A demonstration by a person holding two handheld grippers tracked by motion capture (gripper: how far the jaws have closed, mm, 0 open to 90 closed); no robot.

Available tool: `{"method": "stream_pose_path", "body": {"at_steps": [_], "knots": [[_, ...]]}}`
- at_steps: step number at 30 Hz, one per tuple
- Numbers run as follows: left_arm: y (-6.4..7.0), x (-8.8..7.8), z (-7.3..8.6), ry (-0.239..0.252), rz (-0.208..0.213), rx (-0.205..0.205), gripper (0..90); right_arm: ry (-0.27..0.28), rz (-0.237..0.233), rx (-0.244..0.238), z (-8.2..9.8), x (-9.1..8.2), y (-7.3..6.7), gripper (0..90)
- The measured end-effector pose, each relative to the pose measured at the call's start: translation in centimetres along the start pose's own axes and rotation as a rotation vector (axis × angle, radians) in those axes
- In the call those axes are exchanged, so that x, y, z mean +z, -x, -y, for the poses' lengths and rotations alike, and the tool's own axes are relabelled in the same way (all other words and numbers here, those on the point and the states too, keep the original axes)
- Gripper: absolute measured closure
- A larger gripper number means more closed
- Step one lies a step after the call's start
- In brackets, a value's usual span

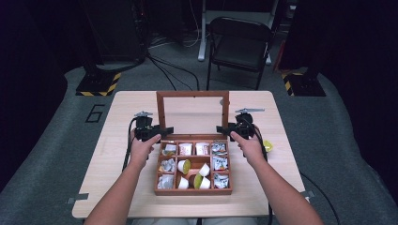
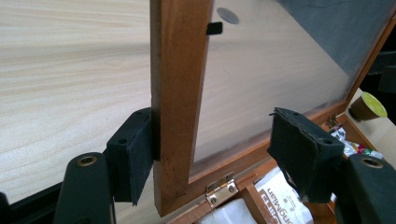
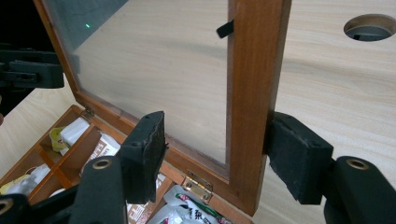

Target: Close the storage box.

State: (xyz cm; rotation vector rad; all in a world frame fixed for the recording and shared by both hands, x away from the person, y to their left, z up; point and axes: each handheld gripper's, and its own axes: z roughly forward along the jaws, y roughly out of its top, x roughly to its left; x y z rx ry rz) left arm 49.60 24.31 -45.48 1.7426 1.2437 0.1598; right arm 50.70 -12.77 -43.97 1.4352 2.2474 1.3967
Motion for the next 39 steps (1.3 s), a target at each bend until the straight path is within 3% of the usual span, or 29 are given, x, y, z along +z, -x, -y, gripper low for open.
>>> {"method": "stream_pose_path", "body": {"at_steps": [6, 12, 13, 14, 17, 22, 25, 30, 39], "knots": [[0.5, -0.8, -0.1, 0.007, 0.006, 0.022, 32.5, -0.002, 0.016, -0.029, 0.2, -0.6, -0.7, 37.6], [1.1, -2.2, -0.4, 0.073, 0.024, 0.051, 36.0, 0.029, 0.028, -0.054, 0.4, -1.7, -1.5, 40.7], [1.4, -2.5, -0.4, 0.091, 0.025, 0.037, 36.1, 0.042, 0.033, -0.062, 0.4, -1.9, -1.7, 40.6], [1.4, -2.7, -0.4, 0.091, 0.027, 0.055, 36.2, 0.055, 0.03, -0.068, 0.4, -2.2, -1.9, 40.5], [1.6, -3.4, -0.5, 0.111, 0.042, 0.056, 36.9, 0.063, 0.022, -0.091, 0.4, -3.0, -2.4, 40.2], [2.3, -4.2, -0.3, 0.094, 0.049, 0.091, 36.2, 0.072, 0.008, -0.098, 0.4, -3.7, -2.8, 40.4], [2.8, -5.2, 0.0, 0.111, 0.054, 0.127, 35.0, 0.087, -0.008, -0.11, 0.6, -4.8, -3.2, 40.9], [3.3, -6.5, 0.1, 0.122, 0.067, 0.117, 34.8, 0.093, -0.02, -0.122, 0.6, -6.0, -3.7, 41.2], [4.1, -8.0, 0.8, 0.071, 0.081, 0.196, 34.5, 0.078, -0.038, -0.187, 1.3, -7.7, -4.8, 42.4]]}}
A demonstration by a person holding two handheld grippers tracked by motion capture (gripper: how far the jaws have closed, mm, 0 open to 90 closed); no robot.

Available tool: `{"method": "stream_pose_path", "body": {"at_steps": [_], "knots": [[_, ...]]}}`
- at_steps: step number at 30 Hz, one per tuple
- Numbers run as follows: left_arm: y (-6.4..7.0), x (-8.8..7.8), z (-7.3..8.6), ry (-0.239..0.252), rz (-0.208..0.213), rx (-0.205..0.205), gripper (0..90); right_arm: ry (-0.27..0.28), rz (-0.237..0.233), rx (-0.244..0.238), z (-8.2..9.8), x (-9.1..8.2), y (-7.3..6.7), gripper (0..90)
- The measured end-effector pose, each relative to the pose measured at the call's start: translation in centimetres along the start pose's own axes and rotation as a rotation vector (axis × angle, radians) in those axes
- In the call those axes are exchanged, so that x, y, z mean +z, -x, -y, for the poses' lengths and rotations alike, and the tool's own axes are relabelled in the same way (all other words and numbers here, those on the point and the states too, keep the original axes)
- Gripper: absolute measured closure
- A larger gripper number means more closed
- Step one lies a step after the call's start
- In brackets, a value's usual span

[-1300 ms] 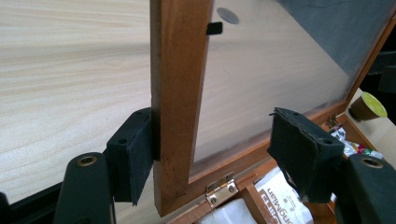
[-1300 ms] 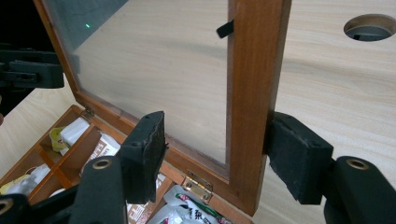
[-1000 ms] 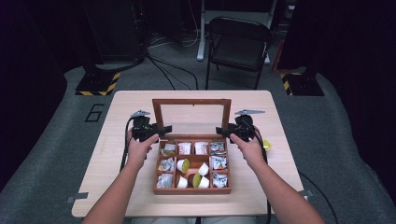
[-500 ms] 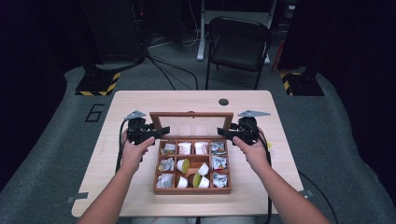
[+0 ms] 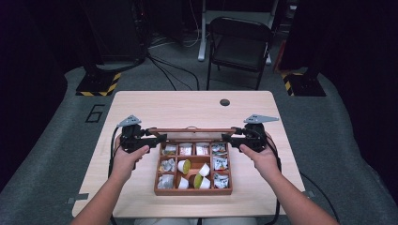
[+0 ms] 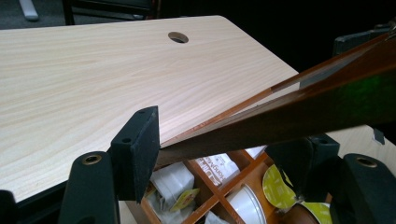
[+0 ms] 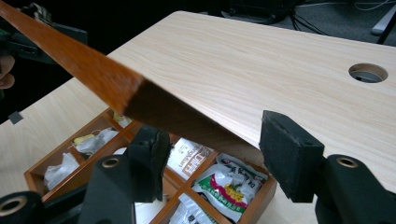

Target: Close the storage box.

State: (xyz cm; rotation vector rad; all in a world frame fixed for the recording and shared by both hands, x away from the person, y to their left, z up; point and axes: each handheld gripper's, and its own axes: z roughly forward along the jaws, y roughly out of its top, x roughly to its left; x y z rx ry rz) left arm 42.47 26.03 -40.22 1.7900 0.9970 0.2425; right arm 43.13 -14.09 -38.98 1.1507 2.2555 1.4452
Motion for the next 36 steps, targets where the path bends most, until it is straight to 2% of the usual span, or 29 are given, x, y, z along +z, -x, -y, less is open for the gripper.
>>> {"method": "stream_pose_path", "body": {"at_steps": [2, 4, 6, 11, 15, 18, 26, 28, 30, 32, 36], "knots": [[0.2, -0.4, 0.0, 0.0, -0.002, 0.015, 34.0, 0.003, -0.006, 0.001, 0.2, -0.5, -0.3, 42.2], [0.6, -0.9, 0.0, 0.012, 0.012, 0.002, 33.7, 0.009, -0.014, 0.004, 0.2, -0.9, -0.6, 42.2], [0.6, -1.1, -0.1, 0.009, 0.007, 0.013, 33.6, 0.012, -0.012, 0.001, 0.2, -1.2, -0.7, 42.2], [1.5, -2.1, -0.2, 0.007, 0.014, -0.001, 33.7, 0.015, -0.004, 0.002, 0.1, -2.2, -1.6, 42.4], [2.3, -2.7, -0.3, 0.001, 0.003, 0.014, 34.0, 0.006, 0.014, -0.028, 0.0, -2.9, -2.4, 44.8], [2.7, -3.2, -0.1, -0.006, 0.003, 0.022, 34.4, -0.005, 0.012, -0.04, 0.0, -3.5, -2.8, 47.1], [3.9, -4.3, 1.3, -0.02, 0.001, 0.054, 35.7, -0.009, -0.001, -0.065, 1.3, -4.8, -4.1, 48.6], [4.2, -4.5, 1.7, -0.02, 0.002, 0.048, 35.8, -0.013, 0.005, -0.08, 1.7, -5.0, -4.4, 48.7], [4.5, -4.7, 2.5, -0.036, -0.002, 0.061, 35.9, -0.021, 0.008, -0.09, 2.5, -5.1, -4.8, 48.7], [4.7, -4.7, 2.8, -0.039, -0.005, 0.066, 35.8, -0.023, 0.009, -0.09, 2.8, -5.2, -4.9, 48.8], [5.2, -4.8, 4.2, -0.052, -0.019, 0.08, 35.7, -0.014, 0.001, -0.068, 4.6, -5.4, -5.3, 49.3]]}}
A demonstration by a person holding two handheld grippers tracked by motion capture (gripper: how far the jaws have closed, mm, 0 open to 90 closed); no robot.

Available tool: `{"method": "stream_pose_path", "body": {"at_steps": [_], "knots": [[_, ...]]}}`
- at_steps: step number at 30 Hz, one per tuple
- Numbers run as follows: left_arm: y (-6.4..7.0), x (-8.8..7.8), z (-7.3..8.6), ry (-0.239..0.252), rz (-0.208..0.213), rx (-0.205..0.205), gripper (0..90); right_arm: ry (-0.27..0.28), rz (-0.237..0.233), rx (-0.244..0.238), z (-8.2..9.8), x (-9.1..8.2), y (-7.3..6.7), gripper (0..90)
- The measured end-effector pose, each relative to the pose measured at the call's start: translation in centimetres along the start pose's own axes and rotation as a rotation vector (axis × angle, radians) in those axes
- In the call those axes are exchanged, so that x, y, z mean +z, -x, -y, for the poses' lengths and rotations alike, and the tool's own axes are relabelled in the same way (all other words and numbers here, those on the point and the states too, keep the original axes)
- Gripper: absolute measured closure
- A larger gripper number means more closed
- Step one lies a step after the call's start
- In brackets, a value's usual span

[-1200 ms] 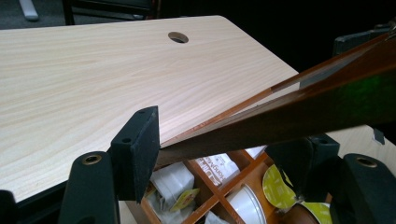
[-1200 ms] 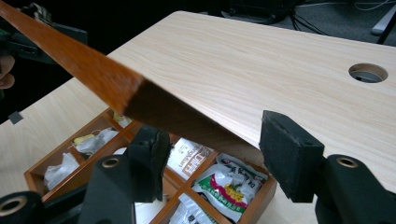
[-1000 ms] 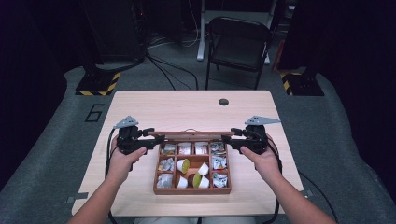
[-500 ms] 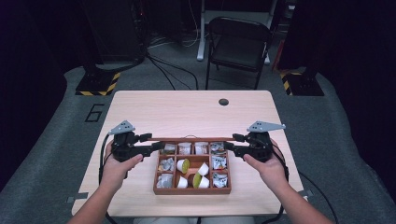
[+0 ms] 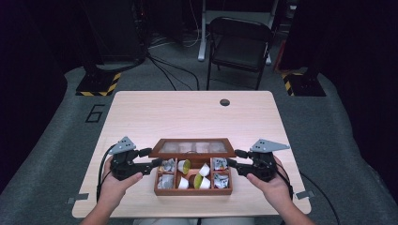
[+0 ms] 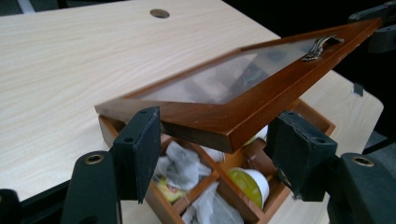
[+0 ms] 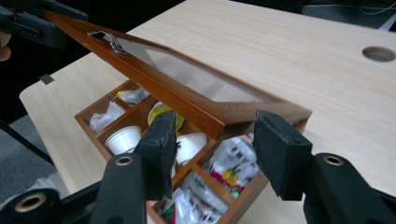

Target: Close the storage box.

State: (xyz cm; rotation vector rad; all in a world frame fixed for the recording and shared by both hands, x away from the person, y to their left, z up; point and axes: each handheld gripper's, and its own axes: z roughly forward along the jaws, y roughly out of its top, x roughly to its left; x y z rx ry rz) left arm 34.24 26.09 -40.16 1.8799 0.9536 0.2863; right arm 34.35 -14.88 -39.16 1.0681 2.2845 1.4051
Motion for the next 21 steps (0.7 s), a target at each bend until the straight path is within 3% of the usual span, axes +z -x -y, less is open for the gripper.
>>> {"method": "stream_pose_path", "body": {"at_steps": [6, 10, 13, 18, 21], "knots": [[0.6, 0.2, 2.7, -0.019, 0.001, -0.008, 35.6, -0.002, 0.009, 0.006, 2.8, 0.1, -0.8, 50.0], [1.0, 0.5, 4.3, -0.014, -0.011, 0.005, 35.5, -0.013, 0.046, -0.063, 4.5, 0.4, -1.5, 49.6], [1.1, 0.8, 5.2, -0.019, -0.01, -0.007, 35.4, -0.013, 0.051, -0.073, 5.1, 0.5, -1.7, 48.9], [1.2, 1.1, 6.4, -0.058, -0.004, -0.009, 35.6, -0.026, 0.032, -0.04, 6.7, 1.1, -1.5, 47.8], [1.2, 1.3, 7.1, -0.081, 0.006, -0.014, 35.6, -0.047, 0.035, -0.05, 7.5, 1.4, -1.5, 47.6]]}}
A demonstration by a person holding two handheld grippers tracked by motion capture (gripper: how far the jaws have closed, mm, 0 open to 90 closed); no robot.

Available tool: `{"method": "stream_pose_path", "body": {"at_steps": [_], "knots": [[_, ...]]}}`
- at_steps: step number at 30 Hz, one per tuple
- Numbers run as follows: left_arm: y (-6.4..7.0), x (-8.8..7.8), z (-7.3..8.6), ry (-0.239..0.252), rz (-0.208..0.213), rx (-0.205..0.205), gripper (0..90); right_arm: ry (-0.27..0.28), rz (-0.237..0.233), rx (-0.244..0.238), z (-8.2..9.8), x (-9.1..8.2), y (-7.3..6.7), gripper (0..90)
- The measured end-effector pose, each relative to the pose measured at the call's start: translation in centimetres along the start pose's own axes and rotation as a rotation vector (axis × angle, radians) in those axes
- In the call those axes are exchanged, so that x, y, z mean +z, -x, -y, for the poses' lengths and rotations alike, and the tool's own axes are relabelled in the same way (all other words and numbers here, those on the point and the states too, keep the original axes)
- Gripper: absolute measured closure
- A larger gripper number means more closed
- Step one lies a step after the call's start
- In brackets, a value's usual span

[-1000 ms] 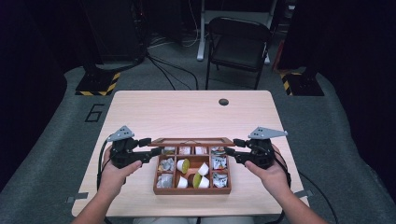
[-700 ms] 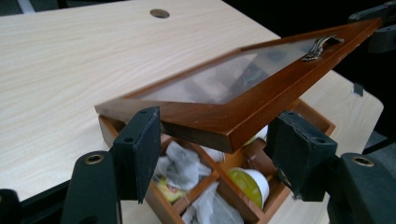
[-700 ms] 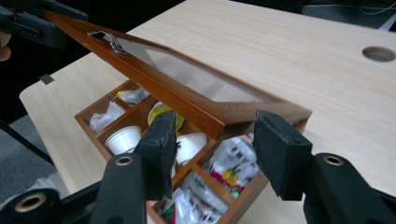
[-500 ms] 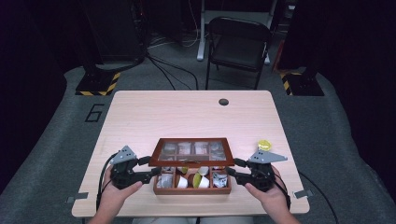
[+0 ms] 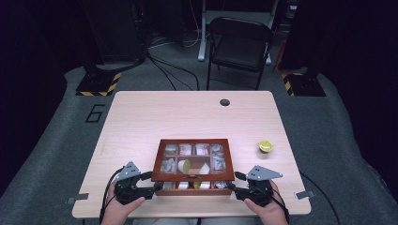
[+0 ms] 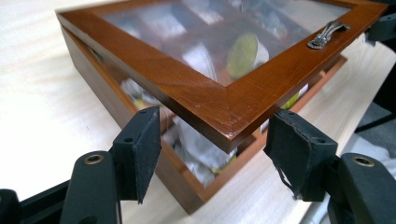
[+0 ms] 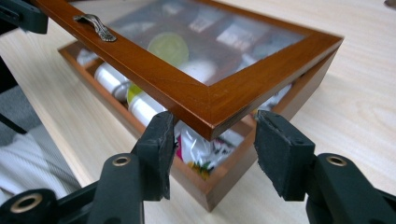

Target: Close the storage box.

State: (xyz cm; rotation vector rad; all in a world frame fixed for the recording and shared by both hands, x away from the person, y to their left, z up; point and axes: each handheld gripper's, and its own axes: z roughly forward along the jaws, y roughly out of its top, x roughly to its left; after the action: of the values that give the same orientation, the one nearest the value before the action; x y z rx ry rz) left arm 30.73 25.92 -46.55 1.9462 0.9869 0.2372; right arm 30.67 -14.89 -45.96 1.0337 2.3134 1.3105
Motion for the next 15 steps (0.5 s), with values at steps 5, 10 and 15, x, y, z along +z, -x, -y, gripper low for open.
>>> {"method": "stream_pose_path", "body": {"at_steps": [5, 10, 15], "knots": [[-0.3, 0.3, 0.8, -0.033, 0.001, -0.001, 34.9, -0.04, -0.011, -0.012, 0.7, 0.5, 0.1, 46.6], [-0.2, 0.6, 1.2, -0.056, -0.006, 0.011, 34.9, -0.065, -0.017, -0.007, 1.1, 0.8, 0.1, 46.6], [-0.2, 0.7, 1.4, -0.069, -0.007, 0.014, 35.0, -0.078, -0.016, -0.011, 1.4, 1.0, 0.2, 46.5]]}}
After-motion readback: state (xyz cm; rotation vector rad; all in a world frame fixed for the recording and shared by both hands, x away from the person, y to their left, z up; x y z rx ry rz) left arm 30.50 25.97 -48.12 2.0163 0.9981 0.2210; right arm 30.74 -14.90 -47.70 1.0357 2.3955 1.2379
